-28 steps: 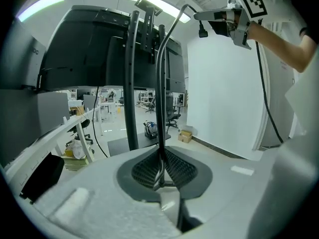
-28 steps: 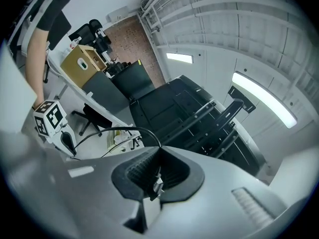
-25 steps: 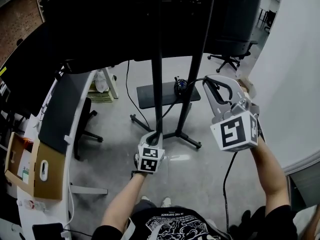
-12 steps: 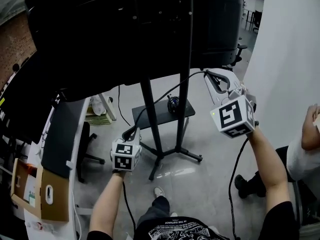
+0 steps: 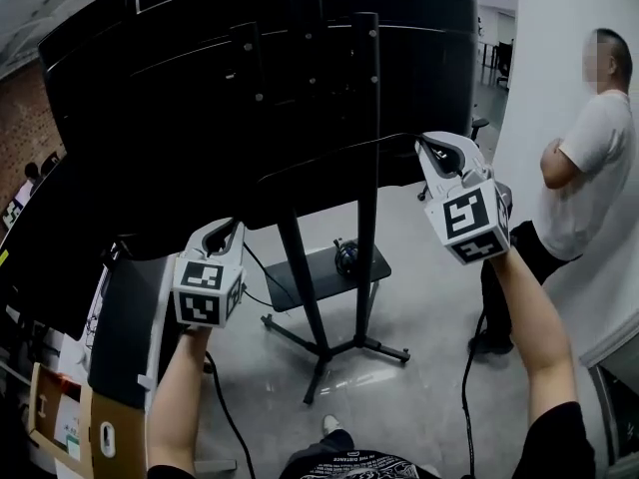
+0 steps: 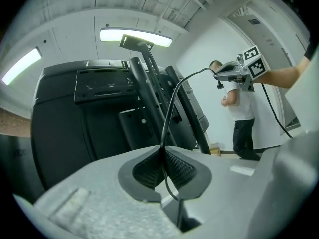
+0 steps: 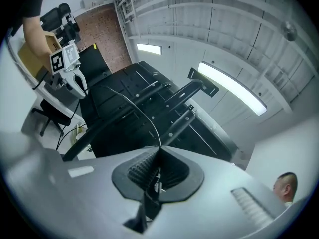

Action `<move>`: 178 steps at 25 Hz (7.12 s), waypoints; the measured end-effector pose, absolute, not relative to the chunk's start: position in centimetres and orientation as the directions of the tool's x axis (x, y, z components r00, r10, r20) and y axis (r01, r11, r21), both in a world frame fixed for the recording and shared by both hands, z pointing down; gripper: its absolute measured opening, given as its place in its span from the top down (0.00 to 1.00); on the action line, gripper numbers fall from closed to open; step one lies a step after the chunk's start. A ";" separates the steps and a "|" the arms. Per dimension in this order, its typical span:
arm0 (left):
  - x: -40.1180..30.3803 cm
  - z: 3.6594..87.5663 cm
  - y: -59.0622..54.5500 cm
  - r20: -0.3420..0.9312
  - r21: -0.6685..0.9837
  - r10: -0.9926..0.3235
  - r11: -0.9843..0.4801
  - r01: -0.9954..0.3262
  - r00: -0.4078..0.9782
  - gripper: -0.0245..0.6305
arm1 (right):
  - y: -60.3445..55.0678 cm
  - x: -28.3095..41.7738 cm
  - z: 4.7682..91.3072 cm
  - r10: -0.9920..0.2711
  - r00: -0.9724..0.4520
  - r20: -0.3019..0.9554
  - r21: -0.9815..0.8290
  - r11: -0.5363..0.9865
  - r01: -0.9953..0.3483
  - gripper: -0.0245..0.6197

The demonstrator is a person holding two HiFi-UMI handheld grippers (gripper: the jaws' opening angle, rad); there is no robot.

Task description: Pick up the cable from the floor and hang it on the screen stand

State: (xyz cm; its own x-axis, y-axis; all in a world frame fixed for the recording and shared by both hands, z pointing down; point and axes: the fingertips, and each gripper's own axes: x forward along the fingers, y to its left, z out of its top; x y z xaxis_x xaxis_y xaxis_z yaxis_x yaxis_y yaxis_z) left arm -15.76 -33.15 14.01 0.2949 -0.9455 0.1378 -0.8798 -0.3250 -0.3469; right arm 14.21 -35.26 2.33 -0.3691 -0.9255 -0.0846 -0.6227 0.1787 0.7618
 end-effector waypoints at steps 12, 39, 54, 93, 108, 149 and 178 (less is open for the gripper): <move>-15.2 -0.5 -39.8 0.031 -0.466 -0.933 -0.330 -0.821 0.358 0.93 | -41.9 14.9 -6.1 -0.931 -0.307 -0.195 0.712 0.081 -0.697 0.94; -15.7 -10.8 -46.3 0.390 -0.318 -0.884 -0.393 -0.863 0.260 0.93 | -52.0 13.3 -16.5 -0.943 -0.272 -0.191 0.748 0.039 -0.663 0.94; -16.8 -9.8 -47.0 0.671 -0.316 -0.742 -0.294 -0.902 0.006 0.93 | -55.8 13.2 -17.2 -0.934 -0.356 0.043 0.812 0.240 -0.532 0.94; -17.4 -7.4 -47.1 0.525 -0.615 -0.828 -0.209 -0.761 -0.196 0.87 | -55.4 12.5 -12.3 -0.848 -0.507 0.155 0.554 0.499 -0.666 0.94; -17.0 -8.3 -44.8 0.308 -0.717 -0.922 -0.064 -0.694 -0.233 0.81 | -55.1 13.0 -11.4 -0.844 -0.535 -0.030 0.658 0.386 -0.646 0.83; -8.5 9.0 -30.0 0.160 -0.352 -0.945 -0.326 -0.877 0.287 0.96 | -31.8 3.3 7.9 -0.813 -0.582 0.031 0.264 0.568 -0.779 0.95; -3.9 17.9 -23.2 0.131 -0.139 -0.904 -0.423 -0.895 0.407 0.96 | -23.6 0.9 17.6 -0.812 -0.573 0.111 0.091 0.582 -0.808 0.95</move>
